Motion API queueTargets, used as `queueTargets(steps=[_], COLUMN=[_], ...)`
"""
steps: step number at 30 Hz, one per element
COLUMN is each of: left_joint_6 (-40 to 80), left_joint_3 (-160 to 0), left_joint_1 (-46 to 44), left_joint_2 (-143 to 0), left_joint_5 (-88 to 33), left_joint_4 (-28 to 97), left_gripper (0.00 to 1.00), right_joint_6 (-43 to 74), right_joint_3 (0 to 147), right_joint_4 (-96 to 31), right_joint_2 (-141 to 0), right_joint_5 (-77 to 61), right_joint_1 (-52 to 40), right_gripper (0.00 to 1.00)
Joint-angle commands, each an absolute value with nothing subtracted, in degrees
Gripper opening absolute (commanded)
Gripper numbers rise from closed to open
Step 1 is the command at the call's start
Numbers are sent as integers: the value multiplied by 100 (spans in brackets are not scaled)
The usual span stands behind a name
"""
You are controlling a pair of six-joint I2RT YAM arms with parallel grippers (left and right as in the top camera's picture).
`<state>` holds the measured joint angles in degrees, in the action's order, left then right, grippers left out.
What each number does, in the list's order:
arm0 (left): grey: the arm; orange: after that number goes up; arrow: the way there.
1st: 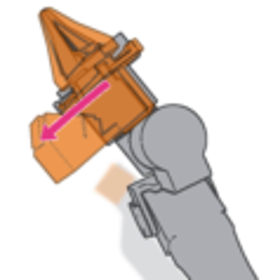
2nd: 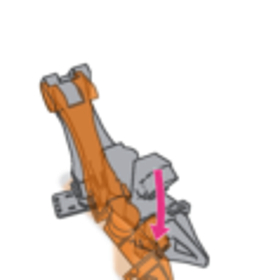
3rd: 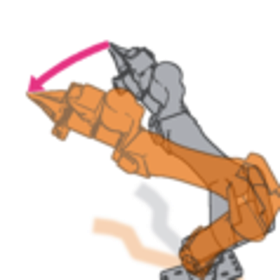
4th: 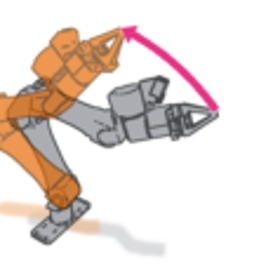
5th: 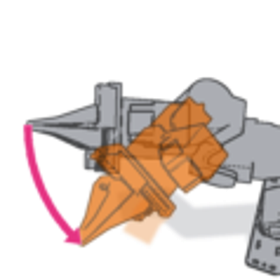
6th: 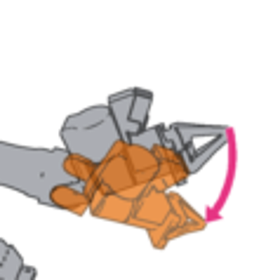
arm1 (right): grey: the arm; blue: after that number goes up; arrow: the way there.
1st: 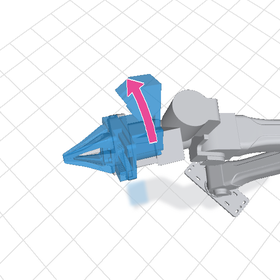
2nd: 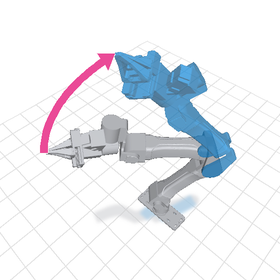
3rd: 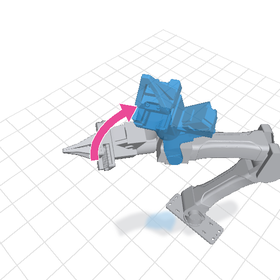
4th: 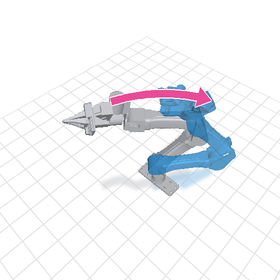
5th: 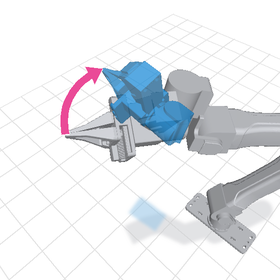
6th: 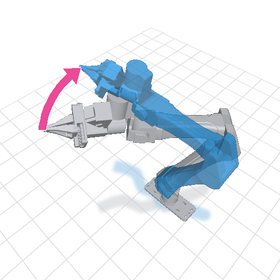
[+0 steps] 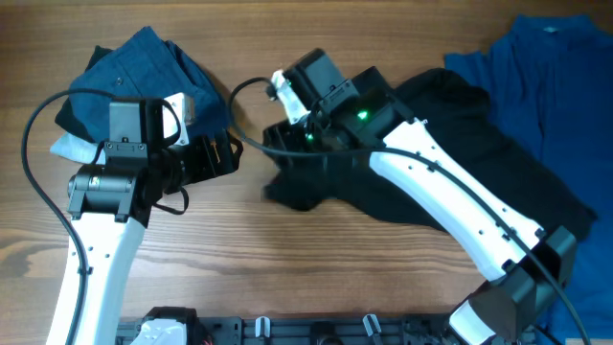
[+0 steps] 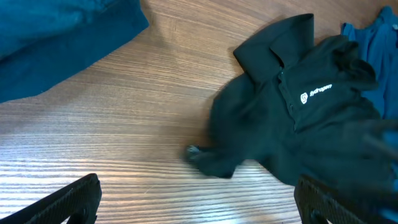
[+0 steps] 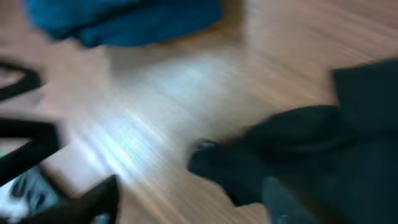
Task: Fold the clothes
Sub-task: 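Drag the black polo leftward and lay it flat at table center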
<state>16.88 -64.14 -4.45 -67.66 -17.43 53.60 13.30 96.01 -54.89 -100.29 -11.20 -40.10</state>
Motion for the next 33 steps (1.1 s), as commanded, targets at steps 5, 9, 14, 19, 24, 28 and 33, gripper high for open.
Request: queueTargets(steps=[5,9,14,19,24,28,33], left_joint_6=[1675,1675,1476,1393,1393,1391,1391], left_joint_3=[-6523,-6523,-6523,-6523,-6523,-6523,-6523], left_joint_1=[-478,-478,-478,-478,-478,-478,-478], left_joint_2=[-6751,-6751,-6751,-6751,-6751,-6751,-6751], left_joint_5=[-1734,-1734,-1730,-1732,-1732,-1730,-1732], left_joint_4=[5435,5468,5470,5470,5452,5450,5448], left_gripper=[100,100,100,100,100,100,100], right_joint_6=[2674,2919,3424,4403,5522,5981,5485], right_joint_3=[9603,9598,9598,9598,9598,9598,9605], right_joint_4=[-5120,-4836,-4088,-3815,-3310,-2362,-456], right_joint_2=[-10071,-10803,-12020,-12814,-13541,-14094,-14186], right_joint_5=[-279,-252,-261,-257,-996,-1800,-2300], right_joint_1=[-2174,-1566,-1210,-1177,-1306,-1804,-2679], right_gripper=[86,79,8,4,4,4,4])
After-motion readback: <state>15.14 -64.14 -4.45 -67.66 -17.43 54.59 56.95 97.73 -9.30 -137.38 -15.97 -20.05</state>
